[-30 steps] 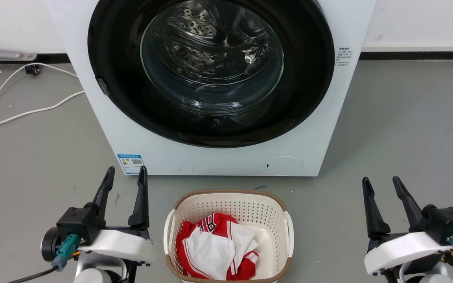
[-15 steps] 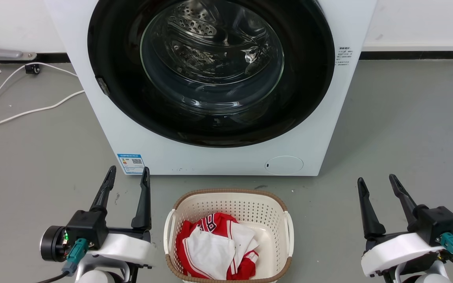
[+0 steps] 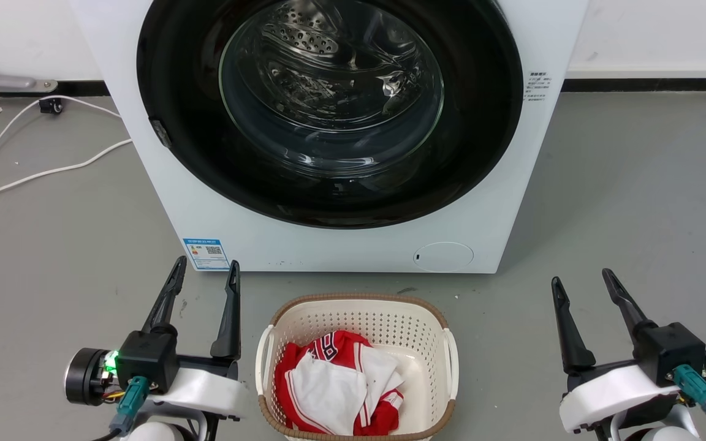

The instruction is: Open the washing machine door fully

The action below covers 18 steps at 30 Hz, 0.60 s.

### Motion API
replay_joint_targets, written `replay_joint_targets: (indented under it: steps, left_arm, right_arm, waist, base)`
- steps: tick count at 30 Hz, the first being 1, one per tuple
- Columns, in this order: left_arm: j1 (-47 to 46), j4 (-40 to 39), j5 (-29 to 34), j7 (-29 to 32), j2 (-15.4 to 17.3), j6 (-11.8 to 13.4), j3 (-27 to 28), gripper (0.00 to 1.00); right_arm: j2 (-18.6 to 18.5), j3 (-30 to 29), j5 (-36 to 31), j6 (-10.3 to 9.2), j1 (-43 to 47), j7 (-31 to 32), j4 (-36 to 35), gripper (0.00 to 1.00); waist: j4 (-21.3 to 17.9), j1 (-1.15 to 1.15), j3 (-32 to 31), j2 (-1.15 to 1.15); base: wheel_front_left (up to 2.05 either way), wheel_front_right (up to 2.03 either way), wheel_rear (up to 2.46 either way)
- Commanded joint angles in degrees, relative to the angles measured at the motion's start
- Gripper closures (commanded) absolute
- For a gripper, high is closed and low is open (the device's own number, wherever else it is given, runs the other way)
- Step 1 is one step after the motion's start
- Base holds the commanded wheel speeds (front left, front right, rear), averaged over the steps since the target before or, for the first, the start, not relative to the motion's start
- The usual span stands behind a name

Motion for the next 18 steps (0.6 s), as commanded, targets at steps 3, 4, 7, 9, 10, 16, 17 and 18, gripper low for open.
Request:
replay_joint_targets:
  steps: [3, 4, 7, 9, 10, 16, 17, 18]
  left_arm:
    - [0.75, 0.09, 0.62, -0.44, -0.17, -0.32, 0.29, 0.00]
    - [0.78, 0.16, 0.60, -0.41, -0.23, -0.43, 0.41, 0.00]
    - [0.89, 0.42, 0.21, -0.41, -0.52, -0.67, 0.86, 0.00]
    - [0.86, 0.53, 0.18, -0.41, -0.73, -0.84, 1.08, 0.00]
    - [0.84, 0.57, 0.17, -0.40, -0.82, -0.93, 1.18, 0.00]
    - [0.84, 0.73, 0.48, -0.40, -1.19, -1.31, 1.55, 0.00]
    - [0.86, 0.75, 0.57, -0.40, -1.22, -1.39, 1.62, 0.00]
    - [0.86, 0.76, 0.62, -0.40, -1.26, -1.47, 1.67, 0.00]
  right_arm:
    - [0.25, 0.12, -0.49, -0.02, 0.50, -0.14, -0.23, 0.00]
    - [0.25, 0.12, -0.41, -0.02, 0.48, -0.11, -0.16, 0.00]
    - [0.25, 0.04, -0.02, -0.02, 0.39, 0.00, 0.05, 0.00]
    - [0.25, -0.03, 0.12, -0.03, 0.32, 0.02, 0.15, 0.00]
    - [0.25, -0.05, 0.20, -0.02, 0.28, 0.03, 0.19, 0.00]
    - [0.25, -0.12, 0.52, -0.02, 0.09, -0.02, 0.38, 0.00]
    - [0.24, -0.14, 0.57, -0.03, 0.07, -0.04, 0.41, 0.00]
    - [0.24, -0.16, 0.63, -0.03, 0.05, -0.05, 0.44, 0.00]
  waist:
    - [-0.02, 0.00, -0.02, 0.00]
    - [-0.03, 0.00, -0.01, 0.00]
    - [-0.08, 0.00, -0.02, 0.00]
    - [-0.08, 0.00, 0.00, 0.00]
    - [-0.08, 0.00, 0.01, 0.00]
    - [-0.14, 0.00, 0.02, 0.00]
    - [-0.15, 0.00, 0.02, 0.00]
    - [-0.15, 0.00, 0.03, 0.00]
  base:
    - [0.00, 0.00, 0.00]
    - [0.00, 0.00, 0.00]
    - [0.00, 0.00, 0.00]
    - [0.00, 0.00, 0.00]
    - [0.00, 0.00, 0.00]
    - [0.00, 0.00, 0.00]
    - [0.00, 0.00, 0.00]
    - [0.00, 0.00, 0.00]
